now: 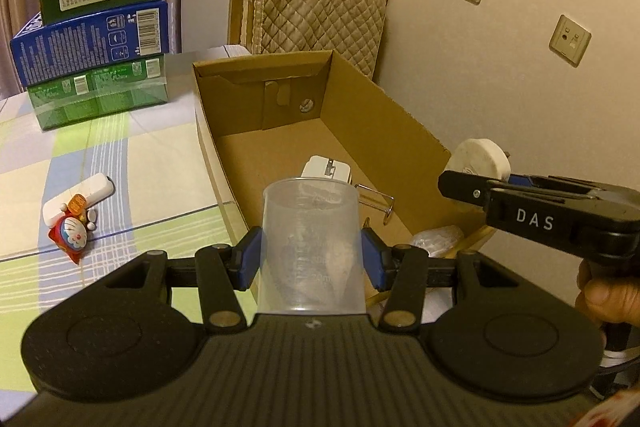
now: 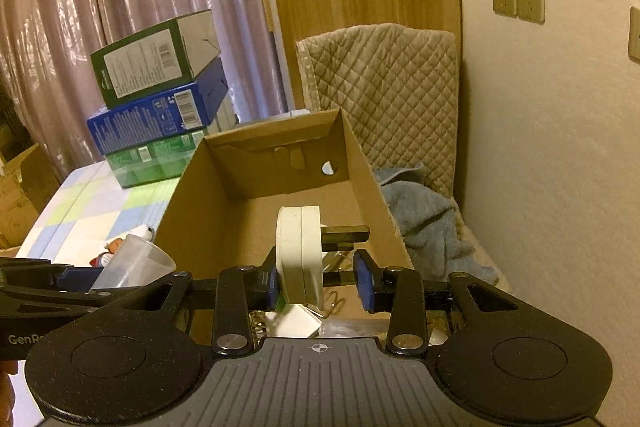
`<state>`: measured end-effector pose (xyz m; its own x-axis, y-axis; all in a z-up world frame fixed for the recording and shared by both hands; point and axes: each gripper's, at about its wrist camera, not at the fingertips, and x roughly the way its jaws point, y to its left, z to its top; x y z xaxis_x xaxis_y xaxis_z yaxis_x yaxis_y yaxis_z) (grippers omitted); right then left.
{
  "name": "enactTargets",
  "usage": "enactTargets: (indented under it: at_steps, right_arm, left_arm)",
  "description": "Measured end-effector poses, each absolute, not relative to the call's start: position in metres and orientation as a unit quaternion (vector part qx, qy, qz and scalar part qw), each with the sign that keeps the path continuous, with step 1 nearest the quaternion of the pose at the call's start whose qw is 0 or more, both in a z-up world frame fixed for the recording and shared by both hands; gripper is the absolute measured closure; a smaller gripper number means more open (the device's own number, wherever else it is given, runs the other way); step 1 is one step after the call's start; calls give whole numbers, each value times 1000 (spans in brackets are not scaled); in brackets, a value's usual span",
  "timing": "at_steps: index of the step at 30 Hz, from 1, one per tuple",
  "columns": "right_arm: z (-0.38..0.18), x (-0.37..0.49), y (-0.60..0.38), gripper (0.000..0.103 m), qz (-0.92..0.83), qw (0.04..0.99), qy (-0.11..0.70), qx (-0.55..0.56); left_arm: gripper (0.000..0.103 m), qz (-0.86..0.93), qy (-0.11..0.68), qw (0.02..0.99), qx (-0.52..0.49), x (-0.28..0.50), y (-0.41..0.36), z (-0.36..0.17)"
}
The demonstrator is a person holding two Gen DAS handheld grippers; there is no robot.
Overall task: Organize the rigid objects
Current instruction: 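Lower the cup into the box and open the left gripper, then lower the white plug into the box with the right gripper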
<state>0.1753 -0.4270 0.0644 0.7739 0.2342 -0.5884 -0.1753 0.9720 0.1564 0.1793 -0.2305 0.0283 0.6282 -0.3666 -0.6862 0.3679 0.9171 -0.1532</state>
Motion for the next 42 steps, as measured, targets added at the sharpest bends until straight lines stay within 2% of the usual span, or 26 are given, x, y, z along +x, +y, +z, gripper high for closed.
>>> enactTargets:
  at_steps: [23, 42]
  right_arm:
    - [58, 178, -427, 69, 107, 938, 326, 51]
    - [62, 173, -422, 69, 113, 936, 328, 54]
  left_arm:
    - [56, -225, 388, 894, 11, 185, -246, 21]
    - [56, -189, 376, 907, -12, 187, -211, 33]
